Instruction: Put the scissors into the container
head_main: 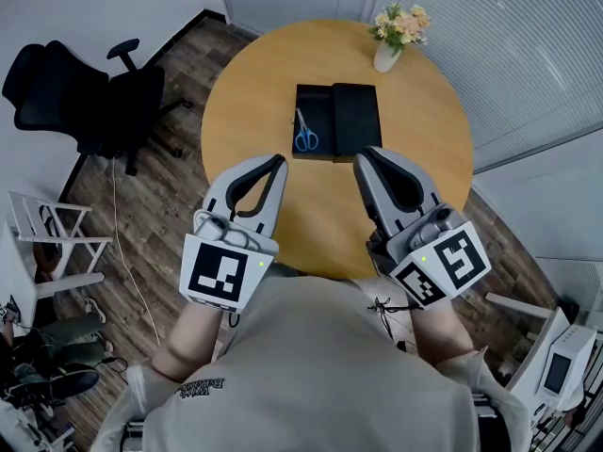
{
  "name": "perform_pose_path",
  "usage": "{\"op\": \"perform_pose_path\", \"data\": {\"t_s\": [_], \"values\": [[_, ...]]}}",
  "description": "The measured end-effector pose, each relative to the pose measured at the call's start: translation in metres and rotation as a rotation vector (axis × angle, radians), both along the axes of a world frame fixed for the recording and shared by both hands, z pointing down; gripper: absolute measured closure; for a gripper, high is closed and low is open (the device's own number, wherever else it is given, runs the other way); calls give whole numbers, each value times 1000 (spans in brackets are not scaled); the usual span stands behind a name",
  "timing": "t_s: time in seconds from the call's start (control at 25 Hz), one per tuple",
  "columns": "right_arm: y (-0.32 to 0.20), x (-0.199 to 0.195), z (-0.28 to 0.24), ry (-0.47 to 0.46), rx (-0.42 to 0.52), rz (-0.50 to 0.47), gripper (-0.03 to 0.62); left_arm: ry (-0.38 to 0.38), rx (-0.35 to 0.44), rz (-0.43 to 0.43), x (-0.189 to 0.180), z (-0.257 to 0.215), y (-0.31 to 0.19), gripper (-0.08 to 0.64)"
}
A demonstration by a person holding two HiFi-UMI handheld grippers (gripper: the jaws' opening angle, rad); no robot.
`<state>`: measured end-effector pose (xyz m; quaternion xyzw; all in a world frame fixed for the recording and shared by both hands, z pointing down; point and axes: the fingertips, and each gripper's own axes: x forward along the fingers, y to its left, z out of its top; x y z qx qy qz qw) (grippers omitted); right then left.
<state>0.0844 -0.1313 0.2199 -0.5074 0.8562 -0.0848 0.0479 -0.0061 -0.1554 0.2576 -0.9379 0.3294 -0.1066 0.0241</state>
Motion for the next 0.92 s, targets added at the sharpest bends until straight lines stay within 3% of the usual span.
{"op": "perform_pose_path", "data": {"t_s": [0.36, 0.76, 0.92], "values": [[-2, -4, 13, 107, -2, 0, 555, -9, 2, 11, -1, 9, -2, 537], [-6, -4, 29, 76, -35, -3, 555, -12, -21, -3, -3, 10, -5, 537], [-8, -1, 34, 70, -44, 8, 555, -40, 11, 19, -3, 15, -8, 537]]}}
